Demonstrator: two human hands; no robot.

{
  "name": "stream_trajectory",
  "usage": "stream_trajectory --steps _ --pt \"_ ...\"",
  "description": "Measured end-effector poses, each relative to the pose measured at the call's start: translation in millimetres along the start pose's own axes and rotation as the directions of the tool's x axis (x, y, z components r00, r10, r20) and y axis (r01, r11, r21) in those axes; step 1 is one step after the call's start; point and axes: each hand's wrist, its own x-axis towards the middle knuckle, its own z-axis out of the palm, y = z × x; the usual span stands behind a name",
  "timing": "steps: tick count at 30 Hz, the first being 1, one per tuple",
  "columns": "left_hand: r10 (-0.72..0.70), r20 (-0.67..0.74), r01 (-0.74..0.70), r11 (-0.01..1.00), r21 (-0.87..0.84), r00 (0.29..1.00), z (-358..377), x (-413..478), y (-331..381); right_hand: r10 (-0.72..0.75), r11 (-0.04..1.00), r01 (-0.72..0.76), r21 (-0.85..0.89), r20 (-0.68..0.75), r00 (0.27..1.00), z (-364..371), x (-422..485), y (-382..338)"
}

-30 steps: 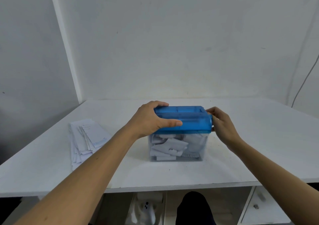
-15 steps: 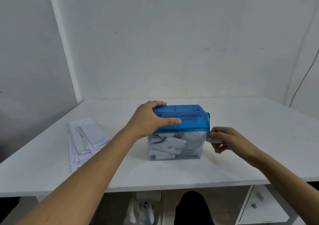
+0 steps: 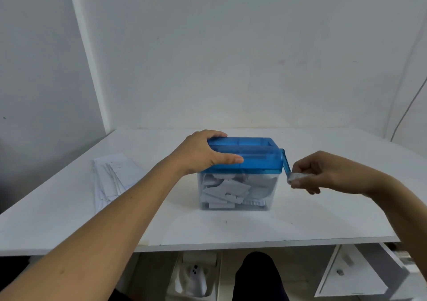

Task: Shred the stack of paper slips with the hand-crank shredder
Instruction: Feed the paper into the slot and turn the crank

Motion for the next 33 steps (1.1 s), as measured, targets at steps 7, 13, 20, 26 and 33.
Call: stream_trajectory --steps 7,13,20,26,33 --pt "-0.013 0.031 0.013 1.000 -0.003 0.999 -1.7 -1.0 3.8 0.029 0.837 0.164 0.523 -0.342 0.939 -17.7 35.8 -21.5" --pt "-0.004 0.014 0.005 1.000 -0.025 1.000 -0.1 -3.4 2.3 0.217 0.922 -0.003 0.388 -0.510 0.832 -20.2 76.8 -7.6" --pt "-0.007 0.004 0.007 1.000 -0.011 1.000 0.1 -5.9 5.0 0.391 0.919 -0.391 0.054 -0.267 0.881 -14.4 108.2 -1.3" --pt "-0.014 0.004 0.014 1.000 0.022 1.000 1.2 -6.0 5.2 0.364 0.931 -0.351 0.098 -0.306 0.880 -22.3 123.7 -19.3" --pt "-0.072 -0.072 0.063 0.991 -0.120 0.995 0.8 -10.0 9.4 0.246 0.969 -0.228 0.094 -0.298 0.922 -22.6 139.5 -71.7"
